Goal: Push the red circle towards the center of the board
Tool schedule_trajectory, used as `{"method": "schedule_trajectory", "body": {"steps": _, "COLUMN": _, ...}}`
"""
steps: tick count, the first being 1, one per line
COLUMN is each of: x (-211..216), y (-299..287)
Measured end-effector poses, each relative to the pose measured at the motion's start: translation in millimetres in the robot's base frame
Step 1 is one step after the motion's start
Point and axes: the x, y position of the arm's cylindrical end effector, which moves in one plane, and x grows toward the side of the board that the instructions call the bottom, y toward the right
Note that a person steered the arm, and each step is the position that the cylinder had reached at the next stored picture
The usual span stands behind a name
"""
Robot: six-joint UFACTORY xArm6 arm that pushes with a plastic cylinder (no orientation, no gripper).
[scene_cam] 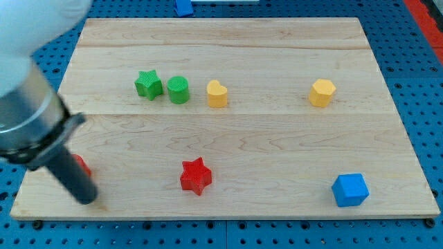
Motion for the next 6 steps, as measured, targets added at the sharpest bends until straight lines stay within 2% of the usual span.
{"method": "schedule_trajectory", "body": {"steps": 1, "x": -4, "y": -57}}
{"method": "schedule_trajectory", "body": {"steps": 2, "x": 3, "y": -83}}
{"method": "schedule_trajectory", "body": {"steps": 3, "x": -46, "y": -62}}
{"method": "schedule_trajectory", "body": {"steps": 4, "x": -72, "y": -86}}
{"method": "schedule_trajectory", "body": {"steps": 5, "x": -68, "y": -119}}
{"method": "schedule_trajectory", "body": {"steps": 6, "x": -97, "y": -115}}
